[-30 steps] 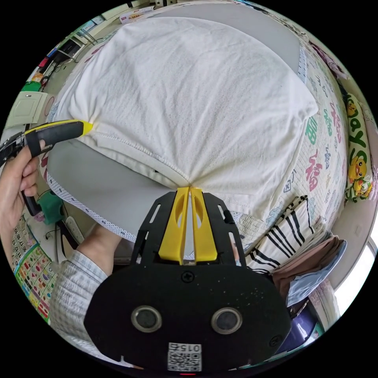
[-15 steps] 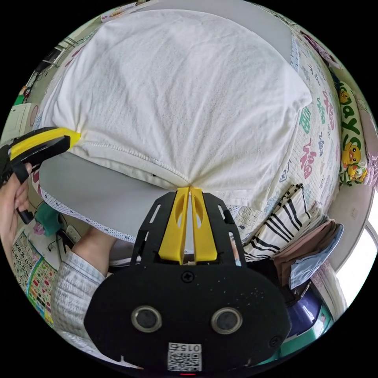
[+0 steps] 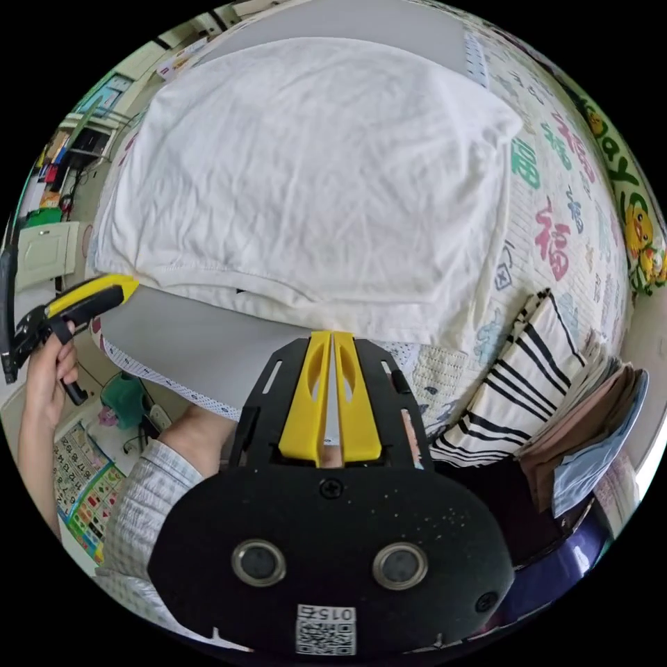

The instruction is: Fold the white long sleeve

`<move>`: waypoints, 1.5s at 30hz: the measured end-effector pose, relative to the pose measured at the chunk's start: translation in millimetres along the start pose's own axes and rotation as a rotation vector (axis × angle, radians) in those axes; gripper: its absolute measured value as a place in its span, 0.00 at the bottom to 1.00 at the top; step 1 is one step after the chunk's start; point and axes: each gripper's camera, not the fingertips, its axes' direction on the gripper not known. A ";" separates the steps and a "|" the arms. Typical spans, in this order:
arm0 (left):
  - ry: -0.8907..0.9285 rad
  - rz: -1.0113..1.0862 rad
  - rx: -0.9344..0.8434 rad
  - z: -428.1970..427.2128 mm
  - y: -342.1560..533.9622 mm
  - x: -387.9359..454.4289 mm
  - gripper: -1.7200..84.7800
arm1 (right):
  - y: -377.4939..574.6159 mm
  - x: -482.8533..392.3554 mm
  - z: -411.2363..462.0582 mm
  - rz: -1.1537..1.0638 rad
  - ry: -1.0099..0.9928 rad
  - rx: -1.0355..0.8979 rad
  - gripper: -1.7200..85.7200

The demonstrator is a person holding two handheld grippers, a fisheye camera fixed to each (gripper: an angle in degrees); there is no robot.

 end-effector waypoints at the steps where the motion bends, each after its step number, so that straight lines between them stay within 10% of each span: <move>1: -0.020 -0.026 -0.040 -4.8 3.5 3.5 0.10 | 5.4 22.7 -7.6 0.027 -0.041 0.019 0.04; 14: 0.288 0.210 0.029 -45.0 -70.7 217.6 0.12 | -58.3 274.5 -90.0 0.188 -0.398 0.341 0.10; 34: -0.051 0.326 -0.075 -81.3 -125.4 366.4 0.02 | -140.3 365.5 -92.9 -0.008 -0.350 0.256 0.04; 45: 0.108 0.419 -0.218 -137.7 -165.9 376.4 0.14 | -36.4 422.2 -84.9 0.050 -0.493 0.328 0.10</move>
